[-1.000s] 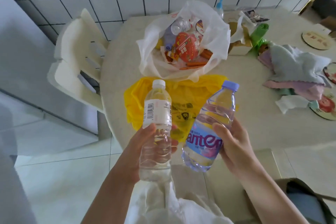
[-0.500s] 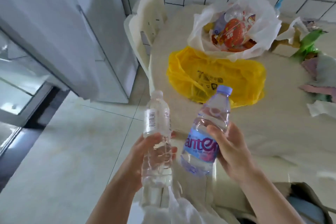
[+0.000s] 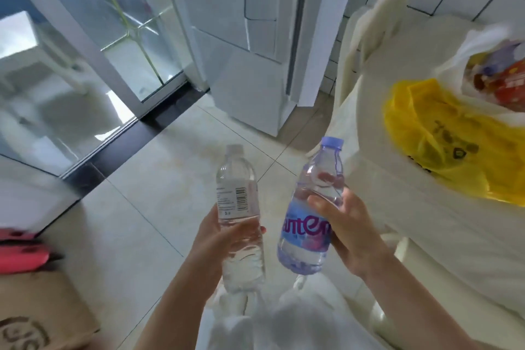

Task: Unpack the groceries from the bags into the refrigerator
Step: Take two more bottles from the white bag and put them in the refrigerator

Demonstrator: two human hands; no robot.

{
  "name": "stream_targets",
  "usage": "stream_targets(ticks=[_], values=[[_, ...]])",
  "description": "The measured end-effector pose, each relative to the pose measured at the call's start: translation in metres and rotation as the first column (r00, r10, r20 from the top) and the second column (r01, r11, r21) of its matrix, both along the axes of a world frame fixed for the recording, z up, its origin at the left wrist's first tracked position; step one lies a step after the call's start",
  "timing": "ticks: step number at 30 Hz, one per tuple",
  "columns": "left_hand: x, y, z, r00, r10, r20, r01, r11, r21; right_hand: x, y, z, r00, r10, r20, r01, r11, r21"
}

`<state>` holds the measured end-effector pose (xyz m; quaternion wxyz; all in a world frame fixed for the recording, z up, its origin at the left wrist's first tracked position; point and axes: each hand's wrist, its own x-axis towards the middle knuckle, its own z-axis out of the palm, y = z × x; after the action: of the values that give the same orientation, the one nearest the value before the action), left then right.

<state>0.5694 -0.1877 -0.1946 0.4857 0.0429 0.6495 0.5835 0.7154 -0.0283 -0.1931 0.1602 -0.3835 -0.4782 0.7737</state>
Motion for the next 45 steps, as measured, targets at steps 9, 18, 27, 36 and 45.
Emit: stream_targets(ticks=[9,18,27,36,45], values=[[-0.116,-0.113,-0.003,0.968,0.142,-0.209,-0.179,0.969,-0.169,-0.144,-0.098,-0.024,0.984,0.176,0.029,-0.176,0.984,-0.024],[-0.203,-0.146,-0.016,0.937,0.301,-0.177,-0.334,0.923,-0.194,-0.239,-0.12,-0.029,0.971,0.234,0.049,-0.235,0.972,0.023],[-0.294,-0.078,-0.021,0.949,0.26,-0.179,-0.292,0.939,-0.181,-0.333,-0.063,-0.029,0.976,0.212,0.04,-0.215,0.974,0.073],[-0.411,0.031,-0.006,0.937,0.203,-0.284,-0.253,0.956,-0.151,-0.448,0.047,-0.014,0.973,0.223,0.059,-0.231,0.952,0.203],[-0.508,0.134,0.0,0.955,0.1,-0.278,-0.129,0.988,-0.085,-0.522,0.133,-0.005,0.994,0.061,0.087,-0.083,0.96,0.269]])
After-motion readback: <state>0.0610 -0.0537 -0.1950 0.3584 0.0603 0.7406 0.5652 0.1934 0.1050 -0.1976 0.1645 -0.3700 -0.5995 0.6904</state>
